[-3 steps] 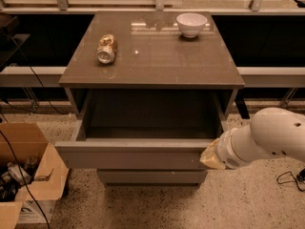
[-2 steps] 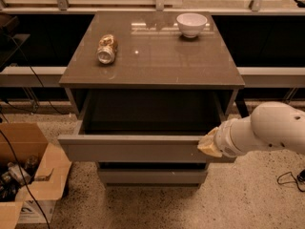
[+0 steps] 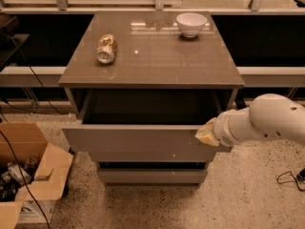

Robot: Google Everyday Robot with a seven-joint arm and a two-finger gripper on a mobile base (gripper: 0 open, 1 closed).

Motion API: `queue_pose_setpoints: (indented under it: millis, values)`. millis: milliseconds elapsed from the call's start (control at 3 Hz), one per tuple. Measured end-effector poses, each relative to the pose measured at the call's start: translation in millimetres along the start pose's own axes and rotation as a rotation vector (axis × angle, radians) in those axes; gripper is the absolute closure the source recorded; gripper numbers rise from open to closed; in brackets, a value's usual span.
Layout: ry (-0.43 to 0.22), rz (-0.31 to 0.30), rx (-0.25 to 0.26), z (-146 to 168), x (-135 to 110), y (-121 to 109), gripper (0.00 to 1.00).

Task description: Close top drawer

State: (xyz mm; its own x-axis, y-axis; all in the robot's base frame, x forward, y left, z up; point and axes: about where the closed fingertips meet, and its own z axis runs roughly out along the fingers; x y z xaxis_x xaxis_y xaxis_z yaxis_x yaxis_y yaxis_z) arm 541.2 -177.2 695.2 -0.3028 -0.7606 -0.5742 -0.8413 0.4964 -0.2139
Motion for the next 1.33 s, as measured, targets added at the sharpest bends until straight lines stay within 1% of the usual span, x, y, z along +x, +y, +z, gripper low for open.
queue_pose_setpoints:
  millis: [333,667,1000,1333]
  values:
    - [-0.004,-0.008,0.006,15,-1,0,1.0]
    - [-0.011,-0.021,0.007,41,-1,-1,1.0]
    - [-0.013,-0.024,0.012,44,-2,-4,0.74]
    - [-0.03,-0.042,0.049,58,-8,-18,0.51]
